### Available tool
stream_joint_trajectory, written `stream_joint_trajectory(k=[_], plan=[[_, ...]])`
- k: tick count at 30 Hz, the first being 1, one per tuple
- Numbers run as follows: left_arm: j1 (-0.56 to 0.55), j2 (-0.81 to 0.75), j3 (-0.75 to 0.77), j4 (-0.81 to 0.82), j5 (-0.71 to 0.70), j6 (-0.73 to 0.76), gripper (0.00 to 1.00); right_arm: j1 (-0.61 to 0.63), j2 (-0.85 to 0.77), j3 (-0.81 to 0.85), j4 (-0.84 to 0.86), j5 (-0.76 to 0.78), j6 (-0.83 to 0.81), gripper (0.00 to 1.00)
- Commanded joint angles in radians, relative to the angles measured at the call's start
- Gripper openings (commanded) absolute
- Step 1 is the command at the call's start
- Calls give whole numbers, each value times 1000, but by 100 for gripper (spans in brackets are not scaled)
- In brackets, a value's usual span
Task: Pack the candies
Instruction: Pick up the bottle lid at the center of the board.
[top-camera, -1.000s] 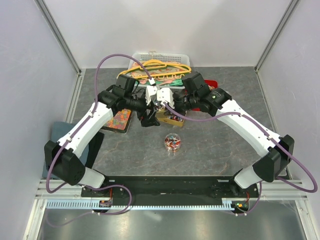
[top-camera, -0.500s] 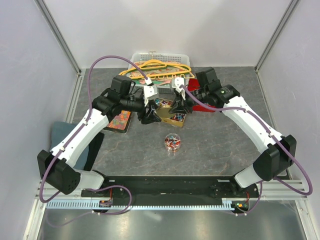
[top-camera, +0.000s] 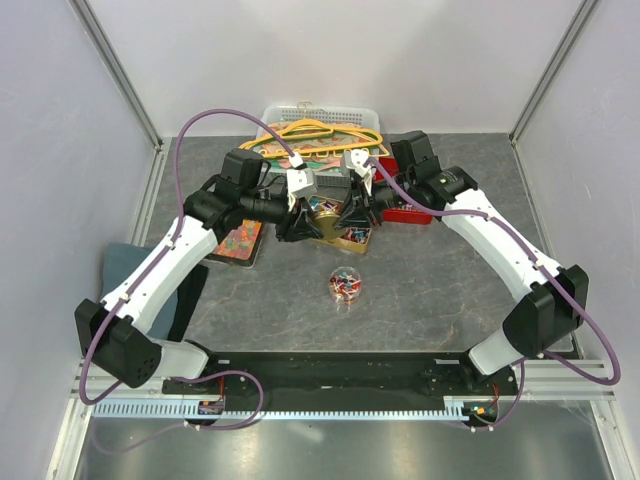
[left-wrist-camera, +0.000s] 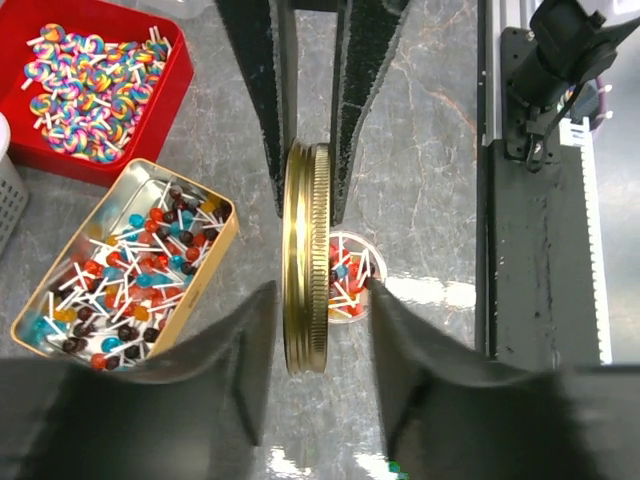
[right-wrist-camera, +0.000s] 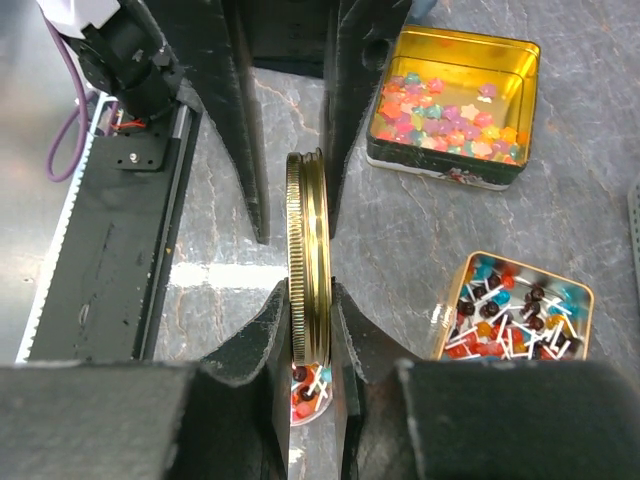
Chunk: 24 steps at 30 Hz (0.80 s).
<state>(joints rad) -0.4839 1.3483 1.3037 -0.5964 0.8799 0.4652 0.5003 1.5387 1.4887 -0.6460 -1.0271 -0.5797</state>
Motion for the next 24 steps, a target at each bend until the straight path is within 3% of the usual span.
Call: stream_joint_trajectory(k=[1,5,8,13,15,21,24], plan=[[-4,8,32,12,44,-26,33,3,8,41,48,-80,20,13],[-4,14,31,10,48,-30,32,4,11,45,55,-80,27,13],[-4,20,32,14,50,-31,25,7,9,44,55,-64,24,17],[-4,22,34,12,59,-39,11,7,-6,24,57,-2,9,41],[-4,23,34,12,57,-42,6,7,-14,16,63,25,3,45],[-4,38,51,12,50,-69,2,6,-74,-45,127,177,64,57],[-1,52,71,12,51,-94,2,4,-124,-76,213,391,199,65]])
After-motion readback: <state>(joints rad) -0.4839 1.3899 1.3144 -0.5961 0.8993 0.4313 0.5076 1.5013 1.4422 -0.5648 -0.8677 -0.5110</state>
